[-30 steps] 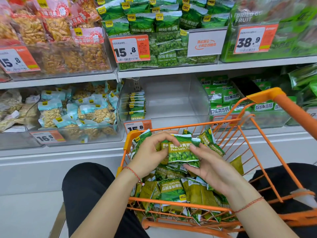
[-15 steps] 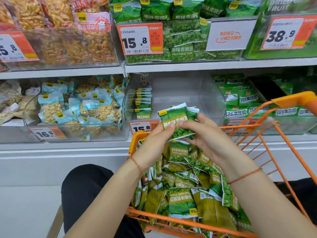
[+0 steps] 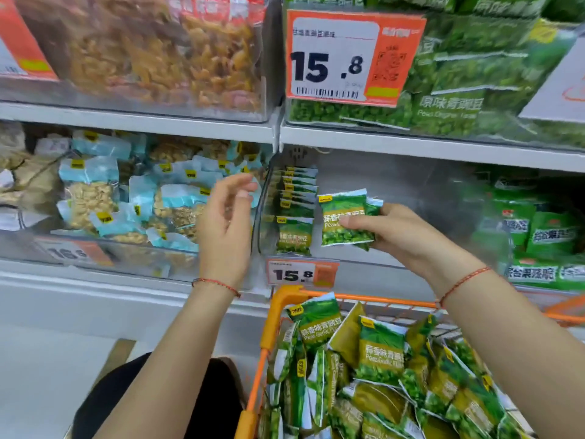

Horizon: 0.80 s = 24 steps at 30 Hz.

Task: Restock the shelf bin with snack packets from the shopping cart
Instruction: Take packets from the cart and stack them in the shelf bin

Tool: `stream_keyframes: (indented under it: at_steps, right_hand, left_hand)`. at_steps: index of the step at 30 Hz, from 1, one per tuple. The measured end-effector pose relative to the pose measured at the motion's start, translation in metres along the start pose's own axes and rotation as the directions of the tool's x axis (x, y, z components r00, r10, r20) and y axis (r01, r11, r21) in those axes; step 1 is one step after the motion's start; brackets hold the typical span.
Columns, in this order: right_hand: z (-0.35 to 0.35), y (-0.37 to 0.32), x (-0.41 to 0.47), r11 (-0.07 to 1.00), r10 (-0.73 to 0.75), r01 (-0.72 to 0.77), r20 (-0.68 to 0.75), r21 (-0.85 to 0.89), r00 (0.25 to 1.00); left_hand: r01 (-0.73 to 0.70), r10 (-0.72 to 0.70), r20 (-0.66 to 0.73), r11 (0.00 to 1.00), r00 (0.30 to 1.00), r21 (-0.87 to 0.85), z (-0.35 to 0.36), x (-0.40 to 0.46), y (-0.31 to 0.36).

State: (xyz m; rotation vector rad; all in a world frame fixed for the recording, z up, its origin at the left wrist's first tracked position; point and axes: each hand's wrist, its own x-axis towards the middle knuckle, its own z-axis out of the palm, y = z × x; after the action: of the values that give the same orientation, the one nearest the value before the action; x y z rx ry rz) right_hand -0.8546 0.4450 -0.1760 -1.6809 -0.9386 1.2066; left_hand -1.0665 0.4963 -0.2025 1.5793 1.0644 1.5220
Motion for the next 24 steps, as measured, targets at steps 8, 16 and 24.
stream_keyframes:
  at_steps: [8, 16, 24]
  right_hand:
    - [0.038, 0.02, 0.062, 0.954, 0.295, -0.283, 0.136, -0.099, 0.946]
    - [0.054, 0.034, 0.084, 0.896, 0.388, -0.322, 0.187, -0.304, 0.902]
    - [0.055, 0.031, 0.079, 0.883, 0.296, -0.207, 0.158, -0.42, 0.942]
  left_hand:
    - [0.022, -0.019, -0.131, 0.999, 0.991, 0.024, -0.002, 0.017, -0.026]
    - [-0.019, 0.022, -0.107, 0.999, 0.994, 0.033, -0.006, 0.018, -0.017]
    - [-0.04, 0.048, -0.066, 0.993, 0.997, 0.112, -0.009, 0.016, -0.017]
